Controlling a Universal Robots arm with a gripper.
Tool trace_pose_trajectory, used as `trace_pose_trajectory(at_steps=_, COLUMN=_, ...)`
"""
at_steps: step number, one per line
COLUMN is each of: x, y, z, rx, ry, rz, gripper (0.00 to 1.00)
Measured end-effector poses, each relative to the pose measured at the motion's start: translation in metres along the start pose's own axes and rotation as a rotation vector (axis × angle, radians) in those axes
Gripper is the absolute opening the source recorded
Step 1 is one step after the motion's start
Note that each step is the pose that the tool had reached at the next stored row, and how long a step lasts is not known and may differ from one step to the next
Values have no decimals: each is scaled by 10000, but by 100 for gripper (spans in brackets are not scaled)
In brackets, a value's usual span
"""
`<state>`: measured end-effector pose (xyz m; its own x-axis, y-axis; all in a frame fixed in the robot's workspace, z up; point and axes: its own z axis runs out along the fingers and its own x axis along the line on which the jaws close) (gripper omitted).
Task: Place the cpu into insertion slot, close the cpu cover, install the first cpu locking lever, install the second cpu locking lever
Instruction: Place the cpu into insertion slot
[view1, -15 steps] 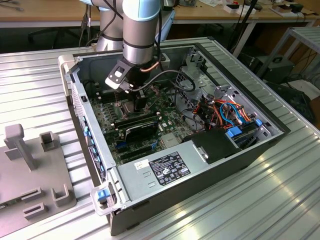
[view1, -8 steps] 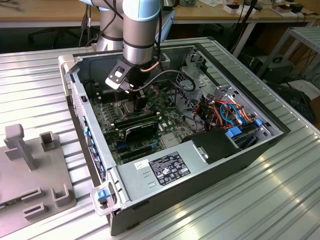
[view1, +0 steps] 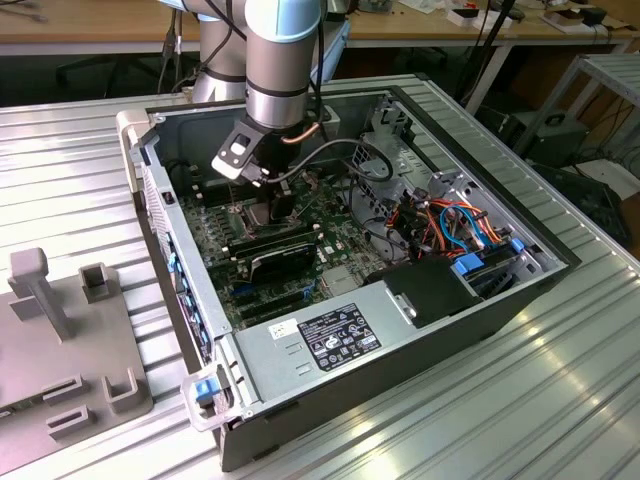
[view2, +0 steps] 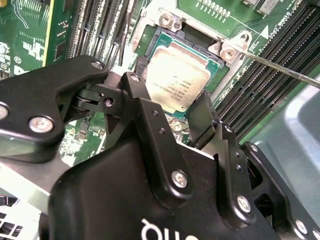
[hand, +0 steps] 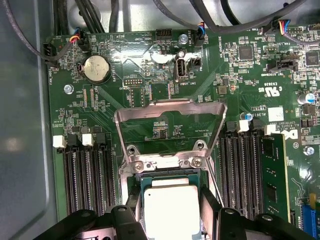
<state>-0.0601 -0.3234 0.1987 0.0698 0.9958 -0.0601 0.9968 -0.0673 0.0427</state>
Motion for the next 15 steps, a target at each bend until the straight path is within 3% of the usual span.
trace_pose_trajectory(at_steps=15, x=0, y=2, z=2, rx=-6, ry=5, rz=-129, gripper=57)
